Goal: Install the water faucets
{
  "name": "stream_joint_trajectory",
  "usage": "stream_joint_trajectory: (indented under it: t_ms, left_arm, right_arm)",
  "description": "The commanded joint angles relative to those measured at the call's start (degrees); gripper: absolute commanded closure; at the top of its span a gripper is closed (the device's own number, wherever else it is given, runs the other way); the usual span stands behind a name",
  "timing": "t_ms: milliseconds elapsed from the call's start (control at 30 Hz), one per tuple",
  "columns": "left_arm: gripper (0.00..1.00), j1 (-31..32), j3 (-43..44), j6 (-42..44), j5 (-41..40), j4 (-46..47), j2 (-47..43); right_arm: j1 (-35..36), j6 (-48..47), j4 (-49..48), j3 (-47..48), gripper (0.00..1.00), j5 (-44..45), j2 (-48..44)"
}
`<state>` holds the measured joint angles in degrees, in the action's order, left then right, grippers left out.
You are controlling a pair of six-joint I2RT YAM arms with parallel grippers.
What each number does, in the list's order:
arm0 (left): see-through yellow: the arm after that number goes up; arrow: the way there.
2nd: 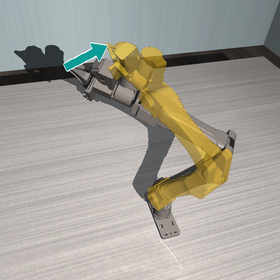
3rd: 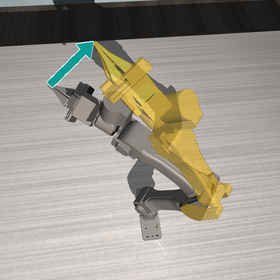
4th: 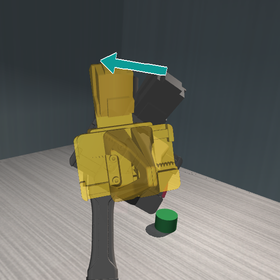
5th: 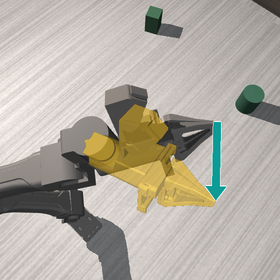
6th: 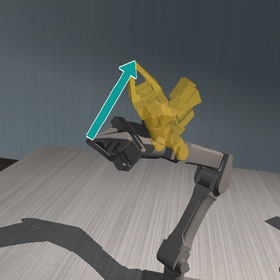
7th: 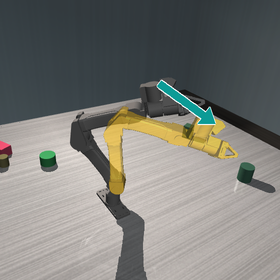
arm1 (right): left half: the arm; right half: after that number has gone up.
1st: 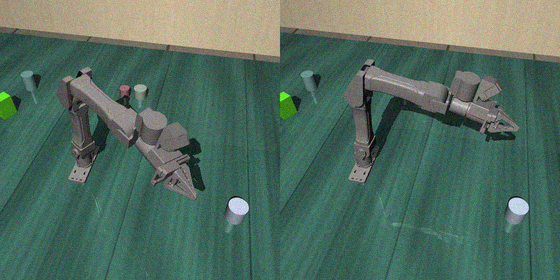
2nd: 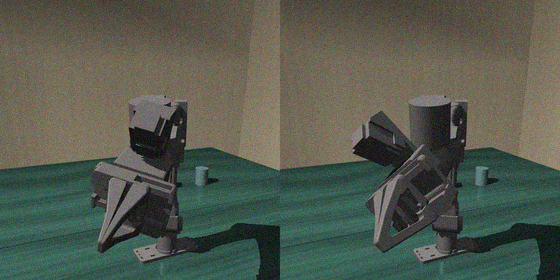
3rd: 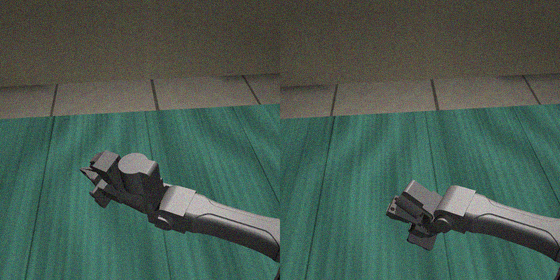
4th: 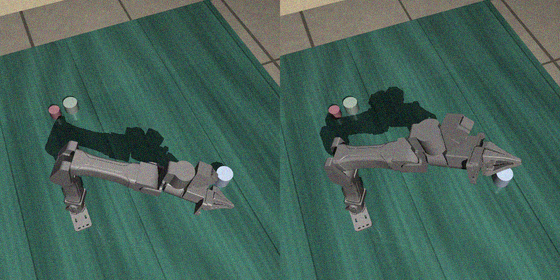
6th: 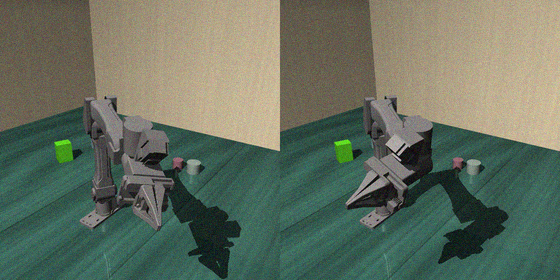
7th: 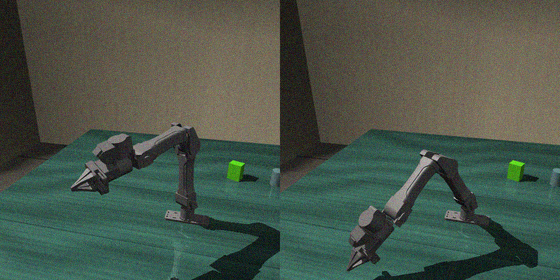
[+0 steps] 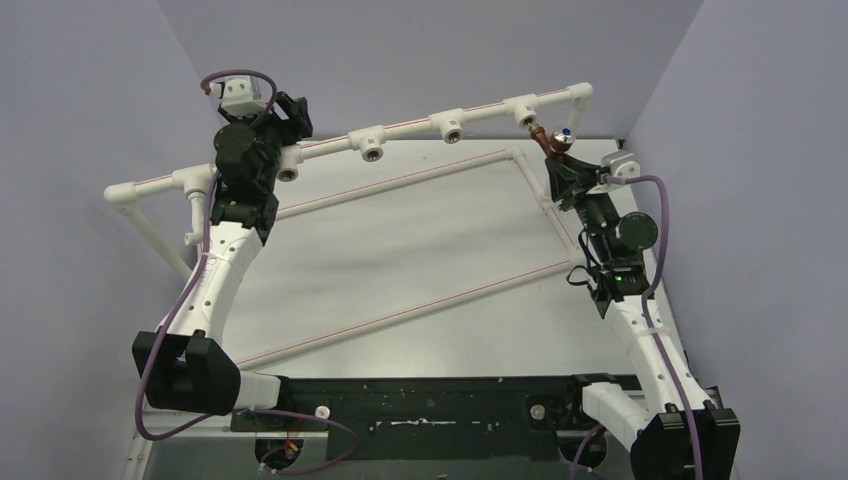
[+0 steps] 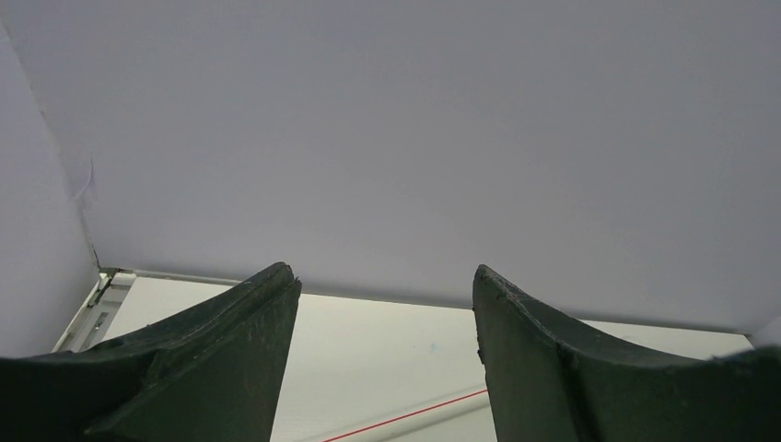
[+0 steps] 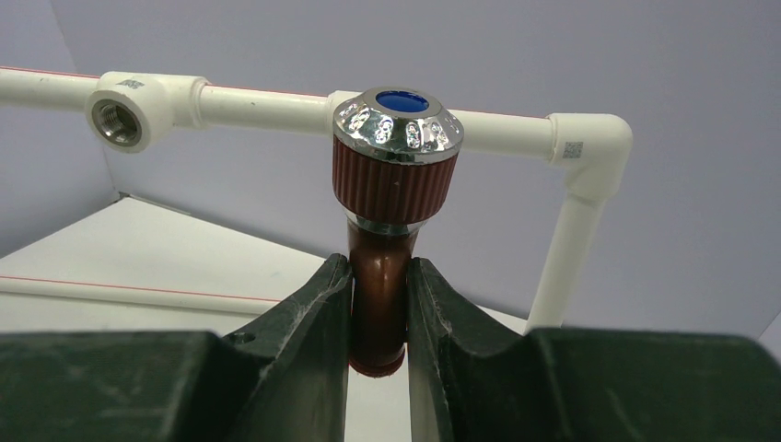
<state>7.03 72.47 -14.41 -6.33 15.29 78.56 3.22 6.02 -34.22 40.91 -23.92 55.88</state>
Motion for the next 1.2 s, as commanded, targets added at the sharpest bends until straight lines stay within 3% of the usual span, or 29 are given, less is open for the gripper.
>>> stream_joint_trajectory:
  t_ms: [0,333,1167]
  left_arm:
    - [0.34,-1.5,-3.6,0.1,0.2,-9.4,4.4]
    - [0.34,-1.4,-3.5,0.2,0.6,-9.6,4.9]
    - [0.34,-1.9,-3.2,0.1,1.4,-10.0,5.6]
  right_arm:
    - [1.1,-2.1,-5.9,3.8,1.0,-0.4,1.1]
    - [4.2,-5.6,-5.0,5.0,1.0,3.2,2.8]
    - [4.2,-6.9,-5.5,5.2,1.0,6.8,4.2]
